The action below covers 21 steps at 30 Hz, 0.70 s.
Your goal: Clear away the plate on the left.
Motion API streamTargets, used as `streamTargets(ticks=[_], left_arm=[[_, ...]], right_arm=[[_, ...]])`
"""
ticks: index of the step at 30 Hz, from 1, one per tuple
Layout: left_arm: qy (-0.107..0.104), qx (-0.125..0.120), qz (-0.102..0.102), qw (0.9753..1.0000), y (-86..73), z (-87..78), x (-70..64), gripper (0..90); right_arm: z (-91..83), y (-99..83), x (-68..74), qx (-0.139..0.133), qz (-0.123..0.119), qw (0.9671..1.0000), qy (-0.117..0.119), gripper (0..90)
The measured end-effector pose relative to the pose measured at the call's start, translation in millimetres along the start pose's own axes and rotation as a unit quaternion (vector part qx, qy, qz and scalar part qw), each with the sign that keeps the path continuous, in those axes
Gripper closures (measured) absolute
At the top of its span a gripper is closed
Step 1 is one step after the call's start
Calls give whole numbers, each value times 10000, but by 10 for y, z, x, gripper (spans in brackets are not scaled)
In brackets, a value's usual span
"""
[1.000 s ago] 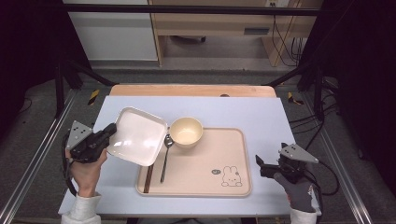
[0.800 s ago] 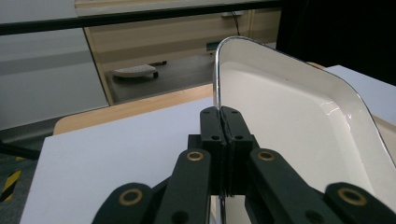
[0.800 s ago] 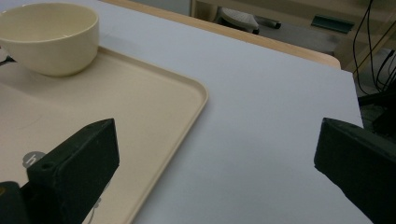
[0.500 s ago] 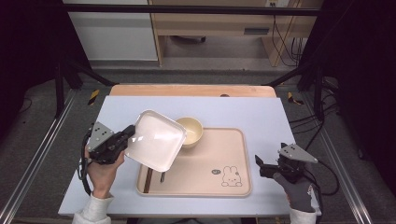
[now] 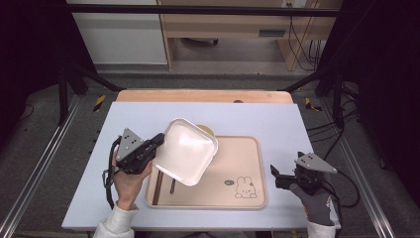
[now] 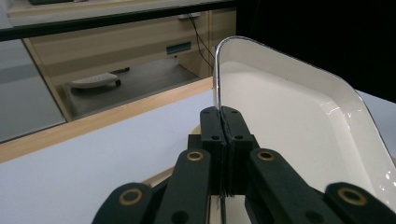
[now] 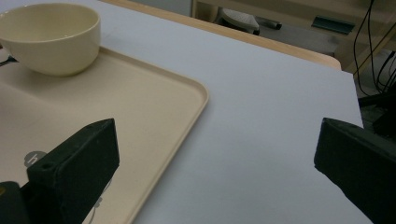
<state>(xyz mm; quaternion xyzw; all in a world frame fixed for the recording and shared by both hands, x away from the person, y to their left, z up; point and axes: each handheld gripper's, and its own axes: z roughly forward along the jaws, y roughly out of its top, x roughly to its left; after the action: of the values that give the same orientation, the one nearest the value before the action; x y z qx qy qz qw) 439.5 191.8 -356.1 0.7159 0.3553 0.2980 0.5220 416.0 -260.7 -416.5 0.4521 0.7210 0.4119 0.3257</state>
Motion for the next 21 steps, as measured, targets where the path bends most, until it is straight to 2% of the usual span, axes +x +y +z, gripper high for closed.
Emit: streamTargets(ticks=[6, 21], left_arm=[[-126, -18, -3, 9999, 17, 103, -113, 890], [-412, 240, 149, 9988, 17, 426, -403, 890]], right_arm=[[-1, 2, 6, -2, -18, 10000, 35, 4], [-15, 17, 22, -31, -54, 9999, 126, 3]])
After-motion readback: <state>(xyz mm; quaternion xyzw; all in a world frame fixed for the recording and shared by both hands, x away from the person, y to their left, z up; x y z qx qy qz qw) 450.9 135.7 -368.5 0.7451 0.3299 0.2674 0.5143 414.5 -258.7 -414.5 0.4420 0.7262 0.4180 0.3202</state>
